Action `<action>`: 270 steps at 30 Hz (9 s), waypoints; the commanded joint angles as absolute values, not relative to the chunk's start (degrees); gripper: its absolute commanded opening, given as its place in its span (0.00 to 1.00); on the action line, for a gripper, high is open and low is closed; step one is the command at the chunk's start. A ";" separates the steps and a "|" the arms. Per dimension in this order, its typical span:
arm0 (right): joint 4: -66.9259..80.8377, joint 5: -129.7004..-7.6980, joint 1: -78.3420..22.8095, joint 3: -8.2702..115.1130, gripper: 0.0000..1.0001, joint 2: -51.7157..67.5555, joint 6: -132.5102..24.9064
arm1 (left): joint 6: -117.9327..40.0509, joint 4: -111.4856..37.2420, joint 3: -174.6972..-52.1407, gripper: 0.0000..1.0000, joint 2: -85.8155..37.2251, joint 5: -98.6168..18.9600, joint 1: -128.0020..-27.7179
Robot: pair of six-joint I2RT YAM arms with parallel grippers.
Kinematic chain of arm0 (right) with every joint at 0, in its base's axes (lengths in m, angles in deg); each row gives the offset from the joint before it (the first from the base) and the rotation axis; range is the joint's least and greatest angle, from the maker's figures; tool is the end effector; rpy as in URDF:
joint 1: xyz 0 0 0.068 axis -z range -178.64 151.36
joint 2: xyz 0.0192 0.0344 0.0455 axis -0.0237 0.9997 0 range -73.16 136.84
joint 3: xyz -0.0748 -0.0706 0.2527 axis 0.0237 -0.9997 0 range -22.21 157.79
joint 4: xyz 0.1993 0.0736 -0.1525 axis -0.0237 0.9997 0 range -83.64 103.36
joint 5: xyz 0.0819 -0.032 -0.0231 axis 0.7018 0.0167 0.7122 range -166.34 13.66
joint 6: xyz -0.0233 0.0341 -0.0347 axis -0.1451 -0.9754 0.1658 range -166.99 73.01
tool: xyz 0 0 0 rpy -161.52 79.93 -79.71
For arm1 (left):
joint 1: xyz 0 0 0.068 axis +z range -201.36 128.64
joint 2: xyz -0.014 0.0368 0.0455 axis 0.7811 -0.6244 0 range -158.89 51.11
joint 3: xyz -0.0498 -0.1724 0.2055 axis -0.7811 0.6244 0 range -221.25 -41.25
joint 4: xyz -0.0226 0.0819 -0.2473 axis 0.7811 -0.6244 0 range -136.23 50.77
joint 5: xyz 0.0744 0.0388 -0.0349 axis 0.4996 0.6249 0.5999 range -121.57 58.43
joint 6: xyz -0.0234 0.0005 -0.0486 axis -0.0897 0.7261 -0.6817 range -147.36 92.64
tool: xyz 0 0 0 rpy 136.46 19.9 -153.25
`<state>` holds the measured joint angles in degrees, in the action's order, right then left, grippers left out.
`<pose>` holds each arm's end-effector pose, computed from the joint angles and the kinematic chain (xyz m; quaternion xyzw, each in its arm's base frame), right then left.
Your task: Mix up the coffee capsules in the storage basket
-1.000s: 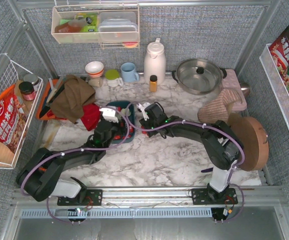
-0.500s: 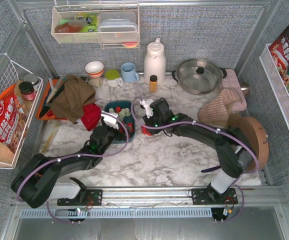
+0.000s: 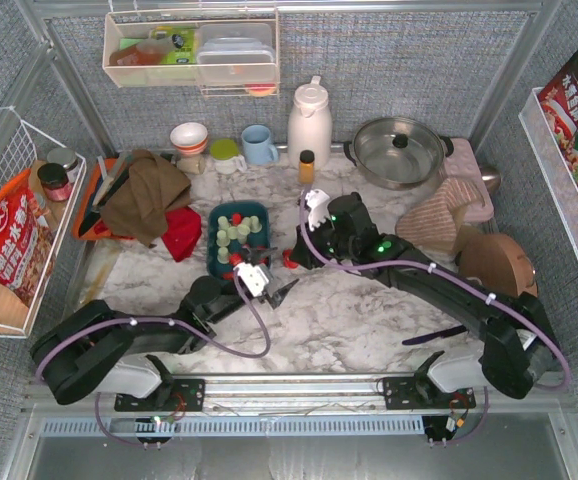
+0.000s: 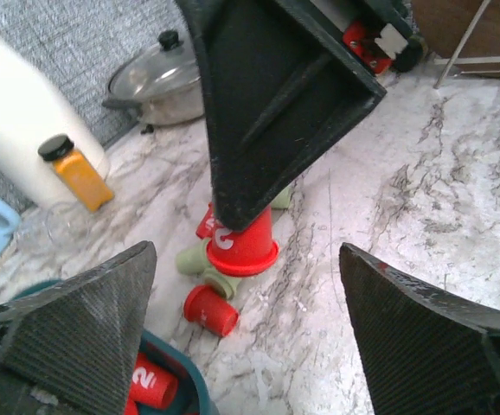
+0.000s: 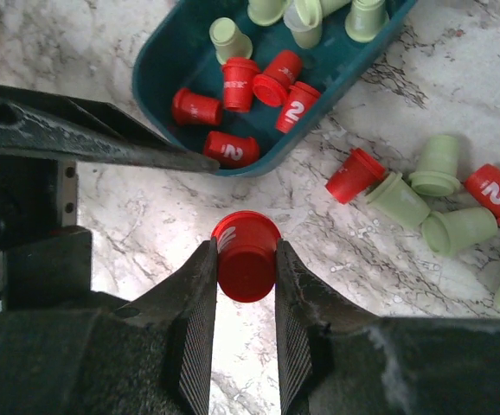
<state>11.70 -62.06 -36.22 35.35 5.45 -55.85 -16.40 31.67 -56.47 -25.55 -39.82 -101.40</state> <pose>0.2445 0.1994 0.2921 -0.2726 0.8006 0.3033 0.4390 0.1481 -0.1847 0.2017 0.3745 0.5277 -0.2983 0.7016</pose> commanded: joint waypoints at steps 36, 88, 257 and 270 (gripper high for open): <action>8.51 -54.29 -36.34 32.37 0.18 -0.59 -59.99 | -11.01 36.00 -61.29 0.40 -31.62 -33.33 -105.65; 11.34 -81.07 -27.56 42.97 0.57 31.58 -69.54 | -41.97 5.17 -69.46 0.93 -29.76 -17.63 -86.69; 3.69 -69.09 -33.50 35.38 0.28 21.01 -64.13 | -23.53 4.50 -64.06 0.86 -16.21 -39.92 -93.97; 7.90 -54.81 -34.96 30.40 0.29 2.65 -63.59 | -12.30 24.11 -60.93 0.91 -22.13 -45.79 -99.40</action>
<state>7.29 -58.58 -34.80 30.67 4.94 -63.04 -17.73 13.77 -61.33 -20.83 -43.16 -97.97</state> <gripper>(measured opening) 0.504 0.908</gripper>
